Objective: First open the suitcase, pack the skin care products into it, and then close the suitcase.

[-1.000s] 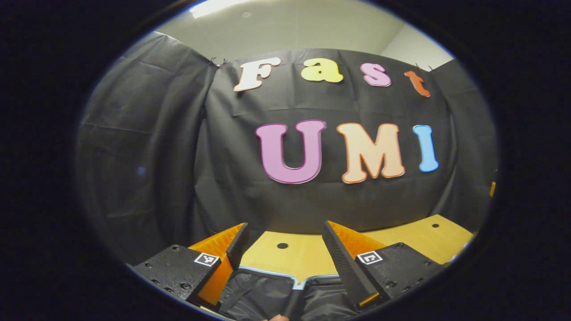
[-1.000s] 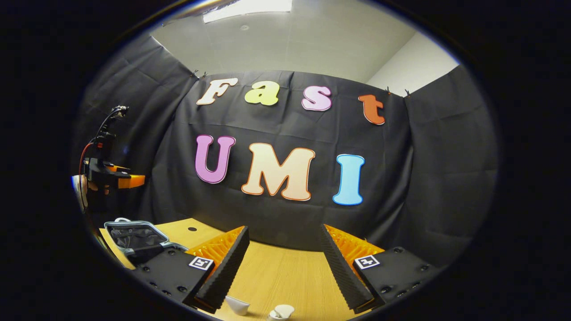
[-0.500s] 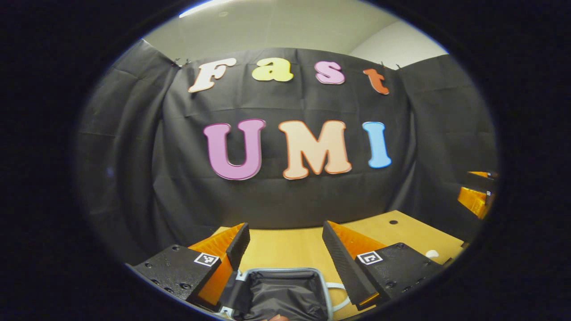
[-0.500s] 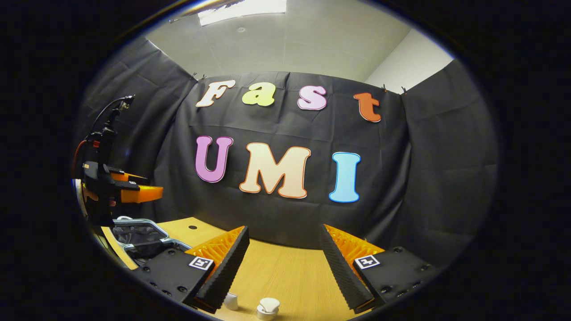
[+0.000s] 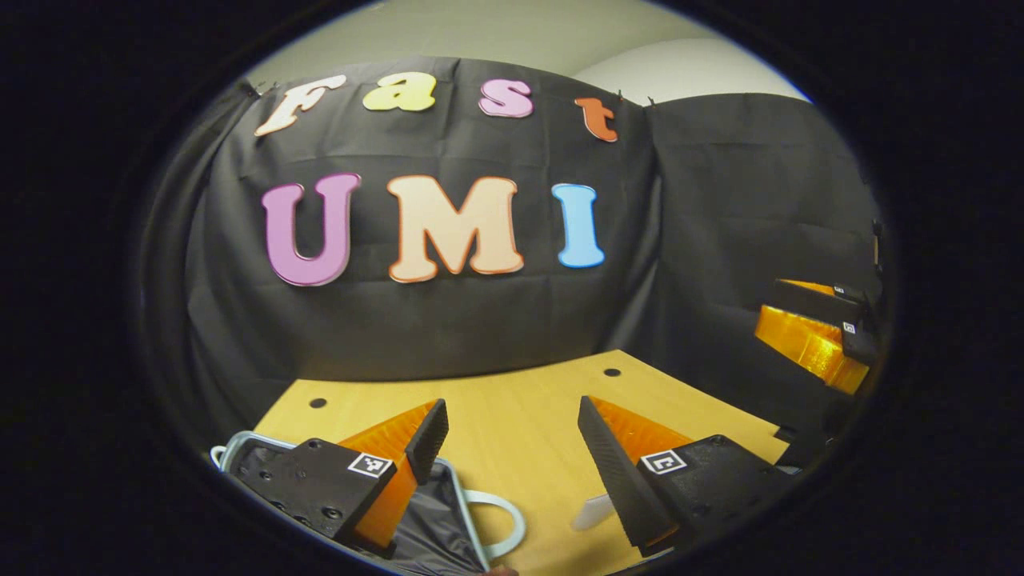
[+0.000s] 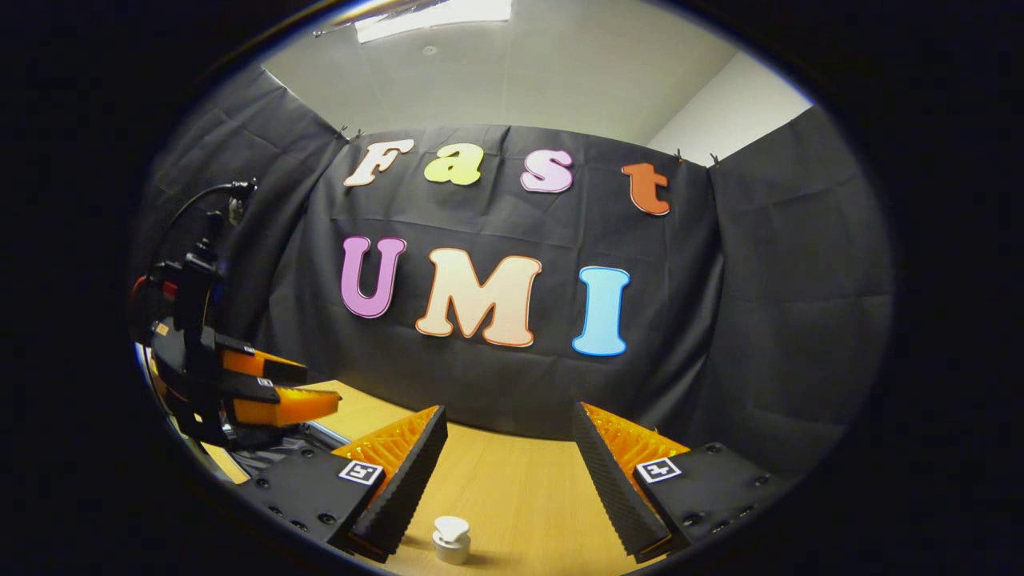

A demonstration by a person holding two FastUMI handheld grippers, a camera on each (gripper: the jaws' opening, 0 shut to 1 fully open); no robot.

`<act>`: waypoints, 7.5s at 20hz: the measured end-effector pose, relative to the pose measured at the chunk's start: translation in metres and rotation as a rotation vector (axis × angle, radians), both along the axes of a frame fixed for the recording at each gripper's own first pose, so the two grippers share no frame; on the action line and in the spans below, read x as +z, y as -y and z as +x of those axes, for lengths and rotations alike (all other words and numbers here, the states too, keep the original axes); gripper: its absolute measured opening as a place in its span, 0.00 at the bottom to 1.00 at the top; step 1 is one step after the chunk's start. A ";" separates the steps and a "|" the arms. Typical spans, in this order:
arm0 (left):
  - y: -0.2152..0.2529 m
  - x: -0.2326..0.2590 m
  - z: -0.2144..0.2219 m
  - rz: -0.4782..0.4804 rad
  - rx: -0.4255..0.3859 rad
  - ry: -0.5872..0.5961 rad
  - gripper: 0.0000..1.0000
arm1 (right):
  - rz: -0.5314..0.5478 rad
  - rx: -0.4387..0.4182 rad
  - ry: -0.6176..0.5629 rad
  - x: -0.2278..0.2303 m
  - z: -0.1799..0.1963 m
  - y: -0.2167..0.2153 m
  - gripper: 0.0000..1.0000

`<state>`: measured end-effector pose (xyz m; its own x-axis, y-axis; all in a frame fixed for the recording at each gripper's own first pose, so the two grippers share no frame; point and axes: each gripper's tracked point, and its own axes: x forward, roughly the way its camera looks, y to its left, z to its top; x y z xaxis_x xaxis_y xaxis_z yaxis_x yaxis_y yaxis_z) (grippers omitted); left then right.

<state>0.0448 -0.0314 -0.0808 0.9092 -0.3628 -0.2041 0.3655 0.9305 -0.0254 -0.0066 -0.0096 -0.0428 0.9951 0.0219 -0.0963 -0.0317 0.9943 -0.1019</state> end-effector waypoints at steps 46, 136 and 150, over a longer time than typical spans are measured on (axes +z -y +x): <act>0.054 -0.119 -0.038 -0.049 -0.122 -0.372 0.23 | -0.021 0.058 -0.225 -0.112 -0.003 -0.014 0.99; -0.532 -0.160 -0.090 -0.078 0.768 -0.504 0.92 | 0.278 0.300 -1.058 -0.355 0.038 -0.388 0.59; -0.612 -0.254 -0.039 -0.061 0.782 -0.747 0.91 | 0.275 0.238 -0.940 -0.303 0.049 -0.350 0.98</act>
